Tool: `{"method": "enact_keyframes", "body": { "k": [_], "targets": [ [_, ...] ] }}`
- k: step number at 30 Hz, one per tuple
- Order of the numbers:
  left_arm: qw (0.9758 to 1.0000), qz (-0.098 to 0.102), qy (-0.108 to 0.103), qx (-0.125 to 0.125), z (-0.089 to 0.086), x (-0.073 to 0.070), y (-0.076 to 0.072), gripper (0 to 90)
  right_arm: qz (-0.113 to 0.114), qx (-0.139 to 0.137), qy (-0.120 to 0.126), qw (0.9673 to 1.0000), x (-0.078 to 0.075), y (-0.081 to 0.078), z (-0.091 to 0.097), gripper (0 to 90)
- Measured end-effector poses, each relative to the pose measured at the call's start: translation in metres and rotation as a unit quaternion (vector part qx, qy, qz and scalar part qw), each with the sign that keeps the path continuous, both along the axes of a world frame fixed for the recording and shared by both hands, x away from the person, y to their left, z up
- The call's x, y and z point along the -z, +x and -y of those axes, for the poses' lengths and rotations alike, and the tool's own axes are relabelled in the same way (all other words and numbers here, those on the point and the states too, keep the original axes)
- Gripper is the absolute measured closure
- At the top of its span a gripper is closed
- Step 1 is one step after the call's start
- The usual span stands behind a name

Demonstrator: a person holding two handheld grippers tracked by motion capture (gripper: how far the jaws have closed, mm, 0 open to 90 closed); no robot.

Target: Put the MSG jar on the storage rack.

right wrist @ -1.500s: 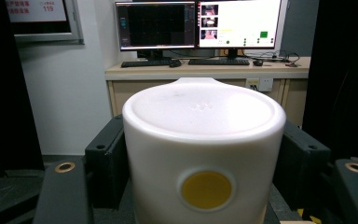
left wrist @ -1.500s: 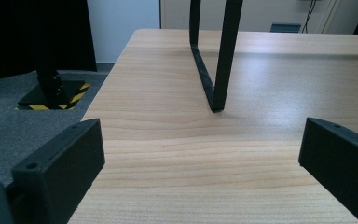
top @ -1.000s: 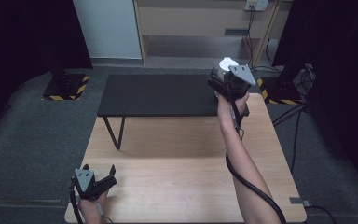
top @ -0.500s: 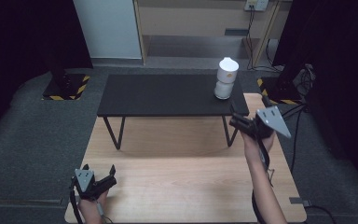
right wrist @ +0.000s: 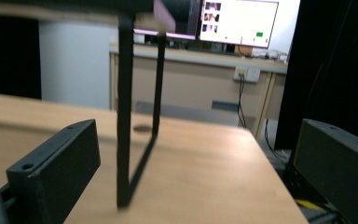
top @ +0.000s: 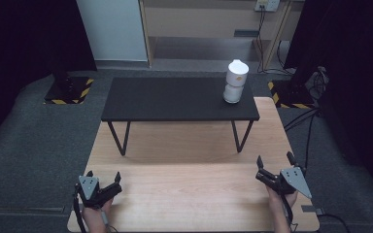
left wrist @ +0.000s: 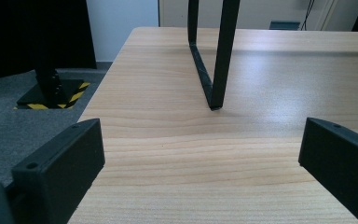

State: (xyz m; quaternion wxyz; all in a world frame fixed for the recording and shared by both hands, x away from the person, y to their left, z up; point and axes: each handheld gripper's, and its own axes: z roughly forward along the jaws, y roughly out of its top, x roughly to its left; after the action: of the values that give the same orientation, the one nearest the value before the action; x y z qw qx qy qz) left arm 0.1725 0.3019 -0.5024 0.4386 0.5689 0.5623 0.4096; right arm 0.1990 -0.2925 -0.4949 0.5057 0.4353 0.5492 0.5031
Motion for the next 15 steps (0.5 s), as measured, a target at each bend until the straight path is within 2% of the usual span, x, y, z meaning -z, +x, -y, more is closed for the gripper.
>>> {"method": "enact_keyframes", "body": {
  "k": [2, 5, 10, 12, 13, 14, 15],
  "targets": [
    [1.0, 0.0, 0.0, 0.0, 0.0, 0.0, 0.0, 0.0, -0.005, -0.001, -0.001, 1.0, 0.003, -0.002, 0.002, 0.5],
    [1.0, -0.001, 0.001, 0.0, 0.0, 0.0, 0.0, 0.0, -0.019, 0.0, -0.005, 0.9998, 0.015, -0.009, 0.009, 0.5],
    [1.0, -0.001, 0.0, -0.002, 0.0, 0.0, 0.0, 0.0, -0.037, 0.012, 0.022, 0.999, 0.032, -0.018, 0.019, 0.5],
    [1.0, -0.001, 0.0, -0.003, 0.001, 0.0, 0.0, 0.0, -0.047, 0.011, 0.034, 0.9983, 0.032, -0.018, 0.023, 0.5],
    [1.0, -0.002, 0.001, -0.002, 0.001, 0.0, 0.0, 0.0, -0.036, 0.013, 0.041, 0.9984, 0.034, -0.019, 0.024, 0.5],
    [1.0, -0.002, 0.002, -0.002, 0.001, 0.0, 0.0, 0.0, -0.036, 0.018, 0.047, 0.9981, 0.035, -0.019, 0.024, 0.6],
    [1.0, -0.002, 0.003, -0.003, 0.001, 0.0, 0.0, 0.0, -0.045, 0.021, 0.052, 0.9974, 0.033, -0.018, 0.024, 0.6]
  ]
}}
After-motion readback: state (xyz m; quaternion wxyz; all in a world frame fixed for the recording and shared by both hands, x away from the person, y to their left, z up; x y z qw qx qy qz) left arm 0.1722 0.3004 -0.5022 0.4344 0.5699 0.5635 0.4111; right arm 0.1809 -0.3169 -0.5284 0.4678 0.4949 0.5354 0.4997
